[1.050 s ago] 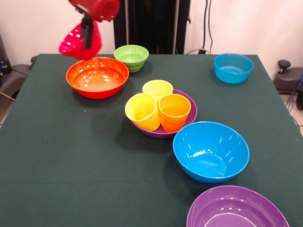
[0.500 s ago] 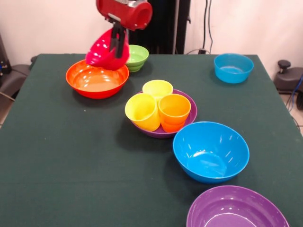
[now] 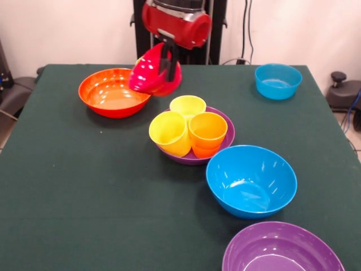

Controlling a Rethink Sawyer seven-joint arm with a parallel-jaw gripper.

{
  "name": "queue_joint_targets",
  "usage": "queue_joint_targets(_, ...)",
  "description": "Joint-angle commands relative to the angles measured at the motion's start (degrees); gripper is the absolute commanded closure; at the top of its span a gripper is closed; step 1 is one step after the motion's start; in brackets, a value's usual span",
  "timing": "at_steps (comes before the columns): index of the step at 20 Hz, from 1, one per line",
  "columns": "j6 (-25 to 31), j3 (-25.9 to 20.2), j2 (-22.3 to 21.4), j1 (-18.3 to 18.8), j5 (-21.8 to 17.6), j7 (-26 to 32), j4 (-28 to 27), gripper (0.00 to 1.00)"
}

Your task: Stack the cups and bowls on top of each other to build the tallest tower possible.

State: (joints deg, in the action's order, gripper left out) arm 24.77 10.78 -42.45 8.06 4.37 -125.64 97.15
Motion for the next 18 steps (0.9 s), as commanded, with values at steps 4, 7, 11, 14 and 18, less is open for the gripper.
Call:
queue_joint_targets(4,-6.53,-2.79,6.01,-2.95,5.24,-13.09,1.38,1.0)
queue_joint_targets(7,-8.75,-3.59,5.57,-2.9,6.6,-13.08,3.45,1.0)
queue_joint_targets(11,-10.77,-3.74,6.11,-3.61,8.17,-13.2,5.22,1.0)
queue_joint_targets(14,-11.42,-3.74,6.4,-3.98,9.24,-12.9,5.66,1.0)
queue_joint_targets(18,-11.33,-3.18,6.63,-4.63,10.78,-12.71,5.03,1.0)
